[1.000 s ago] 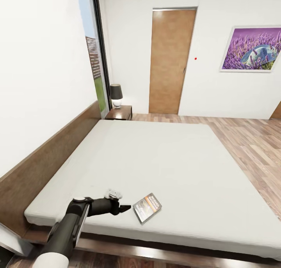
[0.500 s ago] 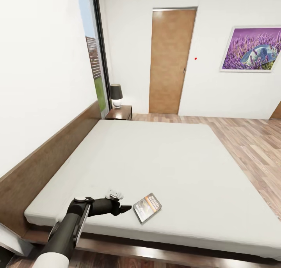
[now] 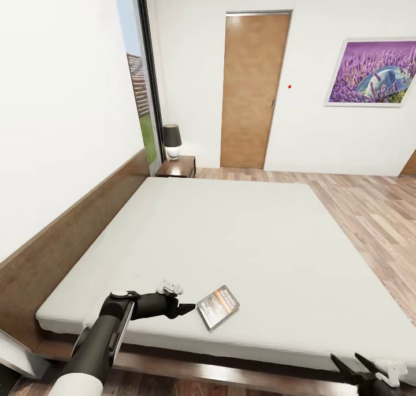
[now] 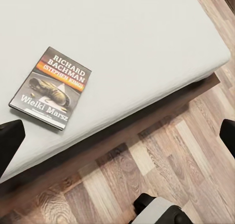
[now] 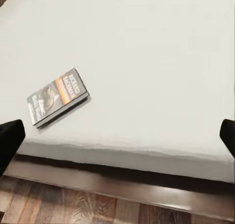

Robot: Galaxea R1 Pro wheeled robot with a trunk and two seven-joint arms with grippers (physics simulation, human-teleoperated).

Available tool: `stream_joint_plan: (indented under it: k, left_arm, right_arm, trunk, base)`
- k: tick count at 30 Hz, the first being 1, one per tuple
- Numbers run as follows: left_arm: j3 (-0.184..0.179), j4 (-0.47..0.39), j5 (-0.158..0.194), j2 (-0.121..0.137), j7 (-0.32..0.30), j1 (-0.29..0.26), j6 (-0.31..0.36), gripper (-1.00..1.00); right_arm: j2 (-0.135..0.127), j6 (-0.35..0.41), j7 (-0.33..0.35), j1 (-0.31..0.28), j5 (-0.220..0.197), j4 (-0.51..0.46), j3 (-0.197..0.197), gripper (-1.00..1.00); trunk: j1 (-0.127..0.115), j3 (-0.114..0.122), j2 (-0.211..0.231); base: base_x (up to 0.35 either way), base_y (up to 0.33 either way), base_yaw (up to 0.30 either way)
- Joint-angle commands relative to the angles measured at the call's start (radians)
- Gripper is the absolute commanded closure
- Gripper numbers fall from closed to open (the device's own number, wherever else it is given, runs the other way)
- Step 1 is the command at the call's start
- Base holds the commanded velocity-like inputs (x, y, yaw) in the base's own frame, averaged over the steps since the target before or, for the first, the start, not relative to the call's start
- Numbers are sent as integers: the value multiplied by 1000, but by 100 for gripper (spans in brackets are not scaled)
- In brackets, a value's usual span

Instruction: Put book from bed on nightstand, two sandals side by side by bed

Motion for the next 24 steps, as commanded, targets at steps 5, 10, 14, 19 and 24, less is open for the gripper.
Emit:
stream_joint_plan:
  k: [5,10,14,19,24]
  left_arm:
    - [4,-1,-7,-2,-9,-1,7,-100]
    - [4,-1,-7,-2,-9,-1,7,-100]
    - [4,-1,-7,-2,-9,-1,7,-100]
    - [4,-1,-7,-2,-9,-1,7,-100]
    - [2,-1,-7,-3,-9,-1,7,-100]
  right_arm:
    - [7,80,17,-1,10,-344,-23,-100]
    - [20,336,14,-1,10,-634,-41,-100]
    - [27,413,-52,-3,12,-676,-60,-100]
    - [27,344,-423,-9,13,-505,-52,-100]
    - [27,179,-701,-17,15,-406,61,-100]
  trunk:
    - [0,-2,-2]
    - [0,-2,-2]
    - [0,-2,-2]
    - [0,-2,-2]
    - [0,-2,-2]
  base:
    - [0,0,0]
    - [0,0,0]
    - [0,0,0]
    - [0,0,0]
    - [0,0,0]
